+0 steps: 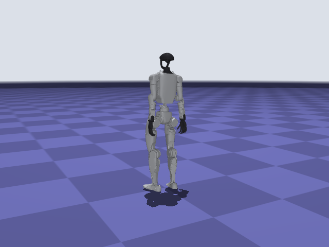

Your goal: Upper body actions

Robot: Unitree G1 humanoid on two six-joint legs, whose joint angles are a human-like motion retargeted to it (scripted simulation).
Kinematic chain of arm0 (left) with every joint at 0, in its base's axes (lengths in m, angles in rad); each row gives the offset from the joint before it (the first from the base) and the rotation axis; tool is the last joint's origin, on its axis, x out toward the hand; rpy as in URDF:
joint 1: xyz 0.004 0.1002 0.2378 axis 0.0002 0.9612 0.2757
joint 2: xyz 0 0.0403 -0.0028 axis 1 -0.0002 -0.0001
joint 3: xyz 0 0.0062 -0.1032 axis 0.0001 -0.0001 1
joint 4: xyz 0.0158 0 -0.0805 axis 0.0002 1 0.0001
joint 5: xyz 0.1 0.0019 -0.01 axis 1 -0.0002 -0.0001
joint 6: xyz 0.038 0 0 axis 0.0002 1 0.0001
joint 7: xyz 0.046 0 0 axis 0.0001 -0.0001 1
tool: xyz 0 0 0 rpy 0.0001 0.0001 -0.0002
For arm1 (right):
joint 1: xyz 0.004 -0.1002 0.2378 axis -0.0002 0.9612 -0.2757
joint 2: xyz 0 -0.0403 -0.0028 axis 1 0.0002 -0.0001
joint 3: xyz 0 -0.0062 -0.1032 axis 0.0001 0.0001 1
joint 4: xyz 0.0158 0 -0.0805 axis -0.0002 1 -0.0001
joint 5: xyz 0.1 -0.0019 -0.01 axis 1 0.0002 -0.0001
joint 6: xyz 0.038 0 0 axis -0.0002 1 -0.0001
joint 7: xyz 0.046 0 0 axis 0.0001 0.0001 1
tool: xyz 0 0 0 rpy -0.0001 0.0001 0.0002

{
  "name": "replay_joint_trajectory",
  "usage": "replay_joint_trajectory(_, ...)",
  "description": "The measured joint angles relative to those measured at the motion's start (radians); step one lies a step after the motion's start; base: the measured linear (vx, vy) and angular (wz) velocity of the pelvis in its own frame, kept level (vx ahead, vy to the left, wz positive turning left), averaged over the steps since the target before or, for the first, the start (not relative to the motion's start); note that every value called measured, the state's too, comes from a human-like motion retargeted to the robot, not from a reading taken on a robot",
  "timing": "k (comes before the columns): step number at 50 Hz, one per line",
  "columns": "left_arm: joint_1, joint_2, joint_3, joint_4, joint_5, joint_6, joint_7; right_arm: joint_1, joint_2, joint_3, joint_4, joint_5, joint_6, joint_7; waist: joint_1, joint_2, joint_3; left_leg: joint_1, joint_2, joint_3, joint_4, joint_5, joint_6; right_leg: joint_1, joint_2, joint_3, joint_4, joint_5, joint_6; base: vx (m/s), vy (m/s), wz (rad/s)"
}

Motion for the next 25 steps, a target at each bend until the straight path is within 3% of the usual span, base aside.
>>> replay_joint_trajectory(5,-0.025,0.022,-0.030,0.030,-0.017,0.018,-0.068,-0.031,-0.008,0.004,0.023,0.006,0.017,-0.019,-0.055,0.008,0.001,0.004,-0.018,-0.047,-0.007,0.006,0.014,0.016,0.008,-0.052,-0.014,0.004,-0.006,-0.03,0.03,0.38)
replay_joint_trajectory(12,-0.155,0.081,-0.047,0.092,-0.103,0.074,-0.139,-0.154,-0.021,0.048,0.061,0.044,0.016,-0.036,-0.034,0.014,0.006,0.010,-0.008,-0.023,-0.004,0.005,0.011,0.017,0.004,-0.029,-0.007,0.005,0.000,-0.08,0.03,-0.11)
replay_joint_trajectory(25,-0.702,0.204,0.038,0.024,-0.256,0.083,-0.130,-0.677,0.067,-0.097,-0.029,0.204,0.035,0.121,-0.010,0.016,0.000,-0.006,-0.009,-0.002,-0.004,0.023,0.012,-0.006,-0.007,-0.032,-0.007,0.027,-0.010,-0.09,0.04,-0.05)
